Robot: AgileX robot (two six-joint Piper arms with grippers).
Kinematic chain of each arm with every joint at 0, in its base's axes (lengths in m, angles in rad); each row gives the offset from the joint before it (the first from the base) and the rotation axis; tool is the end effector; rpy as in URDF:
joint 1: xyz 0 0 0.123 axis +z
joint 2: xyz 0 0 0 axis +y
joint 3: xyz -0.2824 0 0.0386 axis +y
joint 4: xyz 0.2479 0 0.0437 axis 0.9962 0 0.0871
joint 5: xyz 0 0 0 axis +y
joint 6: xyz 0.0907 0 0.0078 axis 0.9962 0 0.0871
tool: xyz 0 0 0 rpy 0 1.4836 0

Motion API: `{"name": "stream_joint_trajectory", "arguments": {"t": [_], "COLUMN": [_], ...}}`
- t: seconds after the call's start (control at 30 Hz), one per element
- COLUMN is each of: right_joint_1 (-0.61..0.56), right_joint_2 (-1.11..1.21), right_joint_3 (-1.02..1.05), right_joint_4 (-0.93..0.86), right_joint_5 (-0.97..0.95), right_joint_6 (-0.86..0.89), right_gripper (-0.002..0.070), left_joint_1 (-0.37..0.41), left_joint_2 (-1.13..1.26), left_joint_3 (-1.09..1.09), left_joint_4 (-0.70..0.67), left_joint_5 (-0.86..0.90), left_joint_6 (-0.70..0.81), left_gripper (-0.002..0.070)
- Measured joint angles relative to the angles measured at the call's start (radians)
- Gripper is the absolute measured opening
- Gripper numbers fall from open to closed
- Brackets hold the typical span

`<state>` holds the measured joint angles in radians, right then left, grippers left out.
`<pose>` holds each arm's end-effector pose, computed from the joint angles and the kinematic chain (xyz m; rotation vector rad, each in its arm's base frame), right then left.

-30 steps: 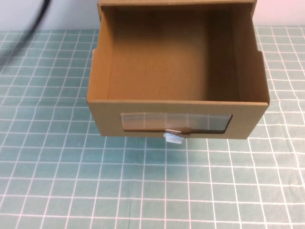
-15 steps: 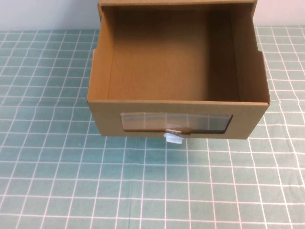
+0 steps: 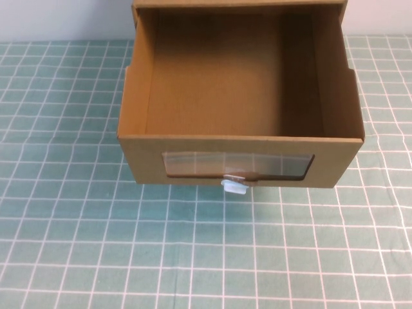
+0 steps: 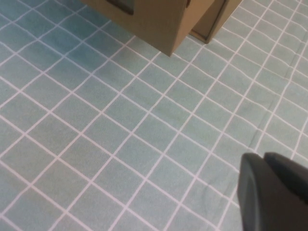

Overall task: Open the shoe box
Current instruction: 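Pull the top drawer of the cardboard box fully open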

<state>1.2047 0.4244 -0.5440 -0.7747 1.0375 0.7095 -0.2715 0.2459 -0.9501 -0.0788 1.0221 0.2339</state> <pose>0.0713 0.0328 0.3020 -0.6563 1.9897 0.1431 -0.0165 -0.0018 0.4022 0.4609 1.7411 -0.1167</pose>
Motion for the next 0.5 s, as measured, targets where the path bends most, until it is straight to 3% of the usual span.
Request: {"name": "stream_joint_trajectory", "arguments": {"t": [0.5], "right_joint_1": [0.0], "right_joint_2": [0.0], "right_joint_3": [0.002], "right_joint_4": [0.0], "right_joint_5": [0.0], "right_joint_6": [0.0], "right_gripper": [-0.0013], "left_joint_1": [0.0], "left_joint_2": [0.017], "left_joint_3": [0.002], "left_joint_4": [0.006], "left_joint_5": [-0.005], "left_joint_6": [-0.004], "left_gripper": [-0.0006]}}
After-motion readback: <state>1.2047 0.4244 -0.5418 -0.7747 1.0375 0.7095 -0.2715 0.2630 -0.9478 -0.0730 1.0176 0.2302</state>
